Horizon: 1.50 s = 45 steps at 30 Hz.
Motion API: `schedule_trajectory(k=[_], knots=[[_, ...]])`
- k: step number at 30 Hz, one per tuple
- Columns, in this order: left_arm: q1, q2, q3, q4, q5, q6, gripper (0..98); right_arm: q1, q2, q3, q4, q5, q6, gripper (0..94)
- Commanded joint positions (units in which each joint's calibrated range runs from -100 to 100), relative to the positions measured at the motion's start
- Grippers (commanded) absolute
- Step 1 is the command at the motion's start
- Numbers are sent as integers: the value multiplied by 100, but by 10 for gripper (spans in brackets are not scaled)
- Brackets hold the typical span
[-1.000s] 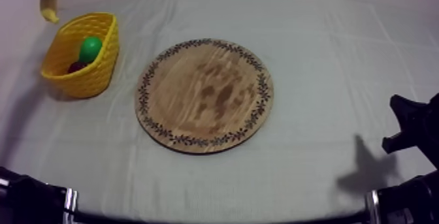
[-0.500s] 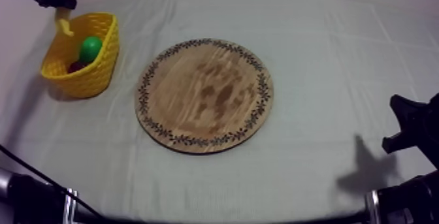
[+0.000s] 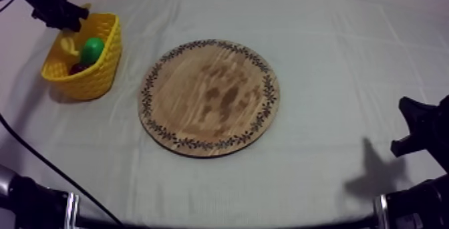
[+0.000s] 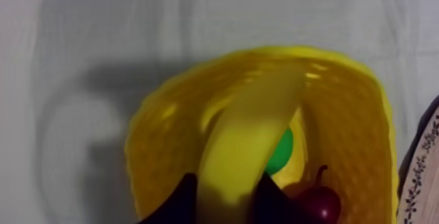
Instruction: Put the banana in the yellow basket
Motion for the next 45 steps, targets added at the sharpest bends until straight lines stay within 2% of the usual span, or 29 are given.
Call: schedule_trajectory(k=[1,13,20,23,26,29,35,45], knots=[[-30,10,61,4,-7,-9,208,0,0,-3,0,3,1,3],[-51,-32,373,41,57,-60,238,0,0,-3,0,3,1,3],[-74,-102,304,50,317,92,576,0,0,-3,0,3,1,3],[-85,-131,249,51,332,123,634,0,0,-3,0,3,1,3],[-92,-173,204,53,310,130,643,0,0,-3,0,3,1,3],[-102,-255,170,73,261,79,598,0,0,-3,0,3,1,3],[-154,-659,154,207,-192,-141,332,0,0,-3,0,3,1,3],[-327,-2041,606,461,-721,-519,58,0,0,-3,0,3,1,3]])
